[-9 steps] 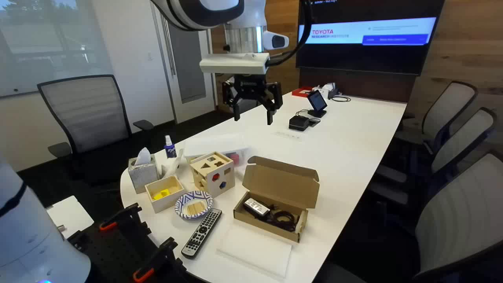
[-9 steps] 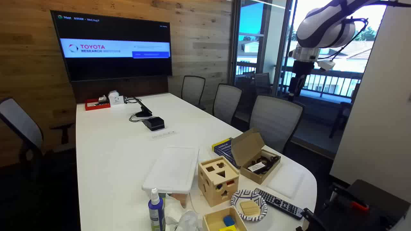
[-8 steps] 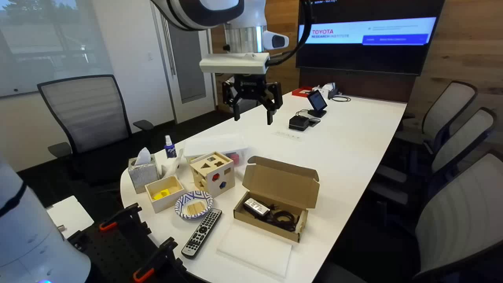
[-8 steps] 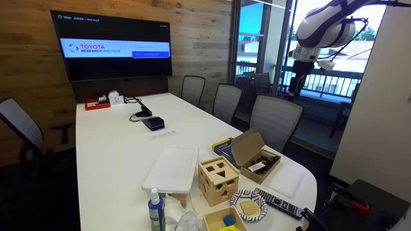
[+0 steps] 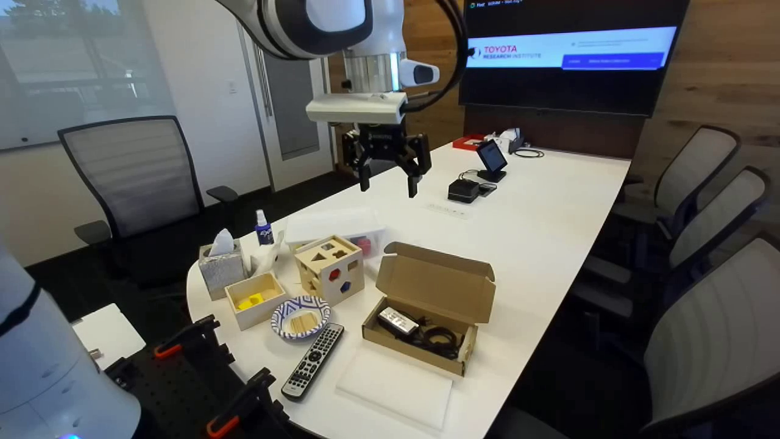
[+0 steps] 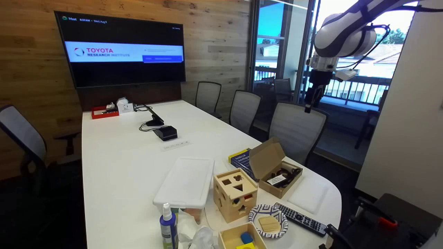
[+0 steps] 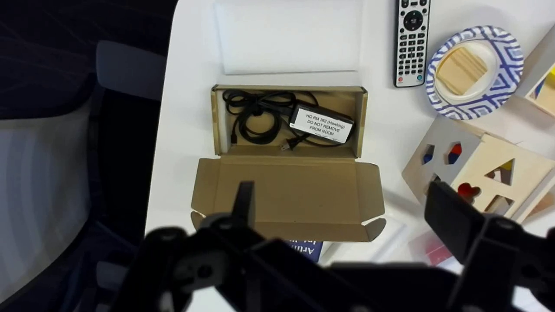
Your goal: Press a button the remote control
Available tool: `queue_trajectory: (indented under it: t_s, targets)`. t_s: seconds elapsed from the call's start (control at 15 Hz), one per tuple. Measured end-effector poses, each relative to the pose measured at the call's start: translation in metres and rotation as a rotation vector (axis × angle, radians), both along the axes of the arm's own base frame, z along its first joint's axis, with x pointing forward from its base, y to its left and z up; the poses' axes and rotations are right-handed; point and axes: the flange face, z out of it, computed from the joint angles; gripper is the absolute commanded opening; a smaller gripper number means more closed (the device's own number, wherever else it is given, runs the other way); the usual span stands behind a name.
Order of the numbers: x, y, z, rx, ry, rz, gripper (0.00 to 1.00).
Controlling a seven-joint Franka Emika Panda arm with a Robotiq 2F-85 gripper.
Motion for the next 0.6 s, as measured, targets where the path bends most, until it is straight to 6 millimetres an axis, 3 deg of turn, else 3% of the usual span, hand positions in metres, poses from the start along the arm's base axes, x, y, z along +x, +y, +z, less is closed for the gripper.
queue_trajectory:
  t_s: [0.27, 0.47, 0.53, 0.6]
  targets:
    - [0.007, 0.043, -0.049, -0.026, -0.024, -0.063, 1.0]
    - [0.0, 0.074, -0.091, -0.026, -0.015, -0.107, 1.0]
    - [-0.003, 0.081, -0.104, -0.022, -0.008, -0.121, 0.75]
    - [-0.008, 0.087, -0.116, -0.019, 0.001, -0.132, 0.74]
